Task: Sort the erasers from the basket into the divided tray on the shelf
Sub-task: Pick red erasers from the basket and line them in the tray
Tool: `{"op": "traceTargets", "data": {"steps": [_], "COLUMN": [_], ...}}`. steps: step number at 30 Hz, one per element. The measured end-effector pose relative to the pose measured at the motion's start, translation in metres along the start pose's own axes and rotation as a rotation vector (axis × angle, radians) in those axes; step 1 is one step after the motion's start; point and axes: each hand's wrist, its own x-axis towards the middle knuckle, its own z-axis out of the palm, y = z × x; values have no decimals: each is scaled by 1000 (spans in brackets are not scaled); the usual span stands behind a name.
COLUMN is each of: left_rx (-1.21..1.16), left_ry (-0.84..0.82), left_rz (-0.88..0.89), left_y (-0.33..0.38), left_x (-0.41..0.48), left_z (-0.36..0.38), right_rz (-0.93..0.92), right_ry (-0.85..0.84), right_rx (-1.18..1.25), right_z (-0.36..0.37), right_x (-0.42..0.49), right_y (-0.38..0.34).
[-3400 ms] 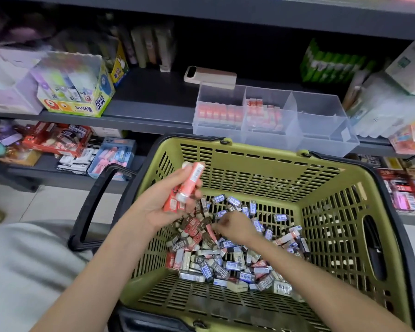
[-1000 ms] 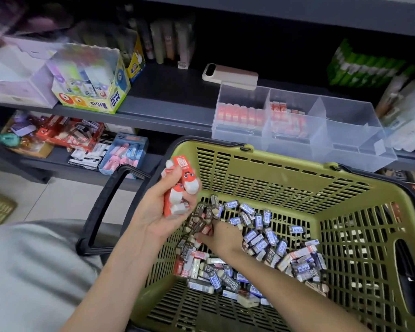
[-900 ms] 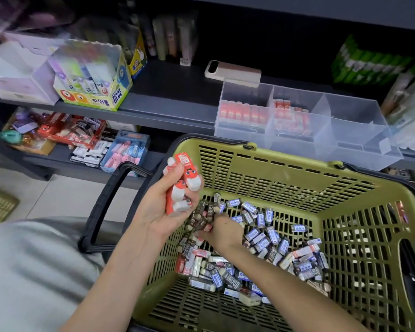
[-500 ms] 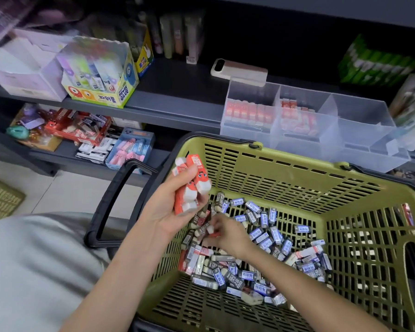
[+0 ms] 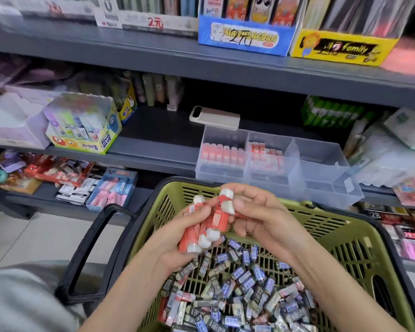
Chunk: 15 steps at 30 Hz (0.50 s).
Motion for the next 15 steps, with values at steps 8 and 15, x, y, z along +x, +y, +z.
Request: {"op": "traceTargets", "data": {"steps": [8,15], "left_rx": [21,-84], "left_ry": [-65,-32], "left_rz": [64,138], "left_y": [21,46], "left_x": [22,37], "left_z": [6,8], "right_rz": [-33,-70], "right_ry": [153,224], "right_rx": [-426,-512], "right_z": [0,4], "right_x": [18,56], "right_y": [-28,-46]}}
